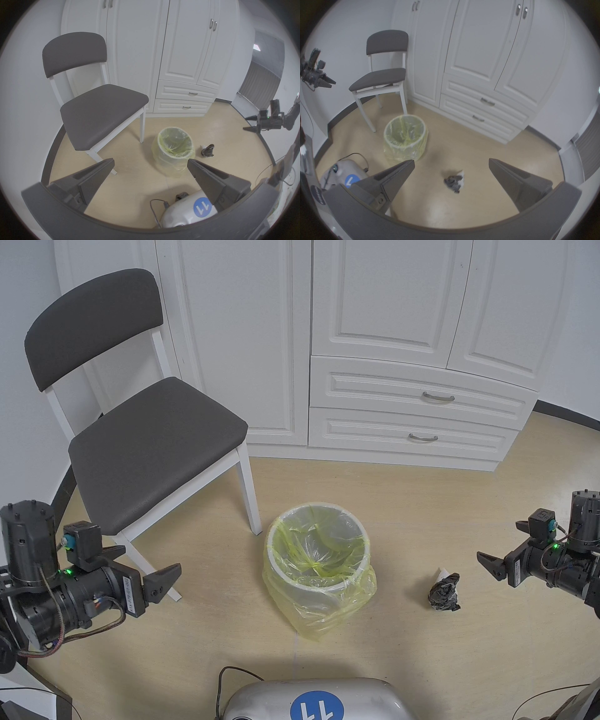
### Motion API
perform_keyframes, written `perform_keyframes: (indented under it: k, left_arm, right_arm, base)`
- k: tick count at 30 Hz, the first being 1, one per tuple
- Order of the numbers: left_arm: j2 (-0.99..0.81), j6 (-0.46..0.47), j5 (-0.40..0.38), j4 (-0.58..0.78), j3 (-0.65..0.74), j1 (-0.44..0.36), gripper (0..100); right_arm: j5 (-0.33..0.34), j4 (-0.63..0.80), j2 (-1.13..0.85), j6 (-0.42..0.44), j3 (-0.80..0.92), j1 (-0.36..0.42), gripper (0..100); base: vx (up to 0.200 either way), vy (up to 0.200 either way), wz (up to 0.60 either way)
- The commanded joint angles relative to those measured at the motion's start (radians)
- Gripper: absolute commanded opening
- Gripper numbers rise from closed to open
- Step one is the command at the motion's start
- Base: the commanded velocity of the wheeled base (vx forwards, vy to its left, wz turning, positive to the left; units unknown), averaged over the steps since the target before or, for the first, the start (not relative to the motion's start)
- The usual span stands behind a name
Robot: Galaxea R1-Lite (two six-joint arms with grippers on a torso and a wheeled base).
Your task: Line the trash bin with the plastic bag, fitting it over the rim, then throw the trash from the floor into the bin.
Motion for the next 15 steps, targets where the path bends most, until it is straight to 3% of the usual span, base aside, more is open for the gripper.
perform_keyframes:
  k: [1, 5, 7, 11, 14, 15]
  left_arm:
    - [-0.181, -0.105, -0.097, 0.294, -0.188, 0.014, 100]
    - [-0.158, -0.096, -0.095, 0.299, -0.171, 0.04, 100]
    - [-0.158, -0.097, -0.095, 0.298, -0.17, 0.04, 100]
    - [-0.167, -0.097, -0.094, 0.294, -0.173, 0.043, 100]
    - [-0.17, -0.097, -0.092, 0.293, -0.173, 0.044, 100]
    - [-0.172, -0.096, -0.091, 0.29, -0.173, 0.046, 100]
  right_arm:
    - [0.009, 0.833, -0.14, 0.277, -0.464, 0.015, 100]
    - [0.023, 0.955, -0.002, 0.323, -0.552, -0.036, 100]
    - [0.032, 0.947, 0.035, 0.317, -0.556, -0.061, 100]
    - [0.089, 0.855, 0.297, 0.275, -0.595, -0.162, 100]
    - [0.092, 0.838, 0.368, 0.275, -0.618, -0.177, 100]
    - [0.098, 0.826, 0.474, 0.275, -0.656, -0.205, 100]
  base:
    - [0.0, 0.0, 0.0]
    - [0.0, 0.0, 0.0]
    - [0.0, 0.0, 0.0]
    - [0.0, 0.0, 0.0]
    - [0.0, 0.0, 0.0]
    - [0.0, 0.0, 0.0]
